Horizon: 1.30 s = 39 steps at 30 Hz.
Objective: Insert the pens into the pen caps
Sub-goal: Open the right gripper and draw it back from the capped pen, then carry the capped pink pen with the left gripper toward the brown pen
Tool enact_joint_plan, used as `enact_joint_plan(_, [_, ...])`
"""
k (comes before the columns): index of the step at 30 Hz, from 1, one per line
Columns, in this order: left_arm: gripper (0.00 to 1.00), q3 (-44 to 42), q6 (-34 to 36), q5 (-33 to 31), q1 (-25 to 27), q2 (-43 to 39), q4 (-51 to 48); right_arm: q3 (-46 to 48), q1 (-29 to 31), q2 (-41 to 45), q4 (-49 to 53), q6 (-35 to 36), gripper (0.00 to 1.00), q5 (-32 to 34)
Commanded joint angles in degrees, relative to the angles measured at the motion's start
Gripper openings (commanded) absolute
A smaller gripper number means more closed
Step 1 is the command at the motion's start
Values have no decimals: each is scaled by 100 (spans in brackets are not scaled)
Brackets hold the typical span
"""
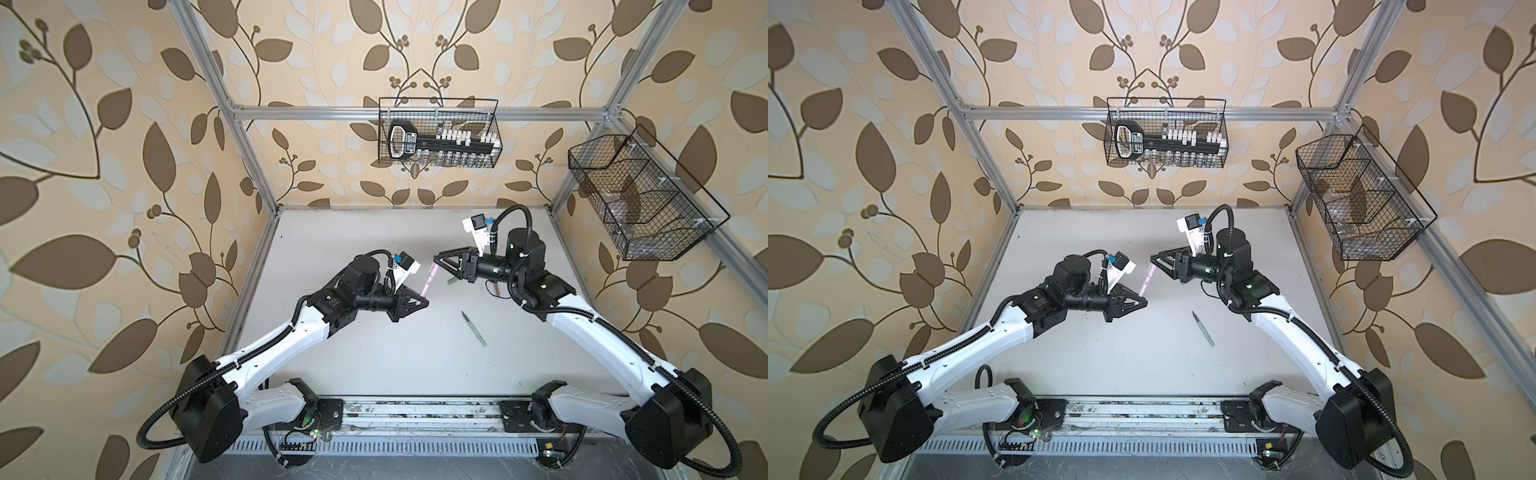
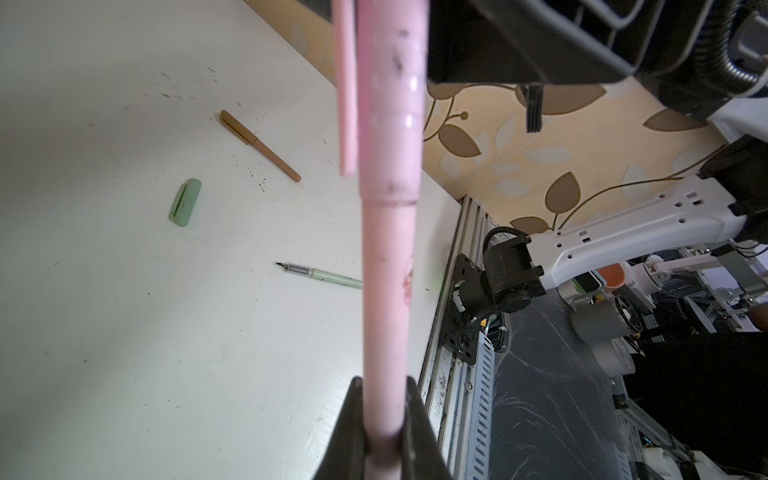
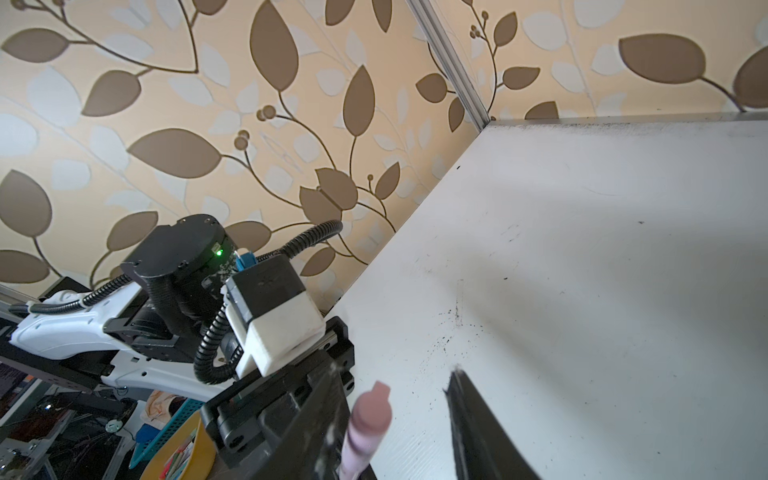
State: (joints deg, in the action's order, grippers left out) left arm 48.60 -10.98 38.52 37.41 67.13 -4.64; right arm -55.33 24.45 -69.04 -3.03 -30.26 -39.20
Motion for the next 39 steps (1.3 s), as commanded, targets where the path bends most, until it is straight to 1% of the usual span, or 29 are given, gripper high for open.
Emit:
enact_joint_plan(1, [0,36,272,-175,-31,-120,-107,-216,60,-122,-101,-24,41,-96])
enact_joint_plan(4, [0,35,364,-328,-32,-148,-245,-270,77,-189,-102,-47,36,-91])
enact_joint_plan(9, [0,1,417,-558,-29,-196,-261,-288,130,-266,18,-18,24,-83])
enact_joint_plan(14, [0,60,413,-1033,-25,-281,-72,-249,259,-358,224,66,7,52])
enact_joint_plan(18, [0,240,482,-1180,-32,-367,160,-242,378,-477,387,141,1,114])
enact_joint_plan(22, [0,516,642,-1497,-32,-416,434,-210,510,-587,598,226,0,156])
enact_joint_plan(26, [0,732,988,-1881,-32,-506,861,-11,654,-681,724,262,0,198])
enact_joint_plan(29, [0,894,1160,-2203,-32,-560,1193,392,800,-628,436,122,0,353])
enact_joint_plan(34, [0,1369,1365,-2124,-41,-432,1528,844,1054,-644,166,-85,0,499])
enact_joint_plan(39, [0,1810,1502,-2092,-43,-227,1795,1261,1245,-681,-89,-295,0,433])
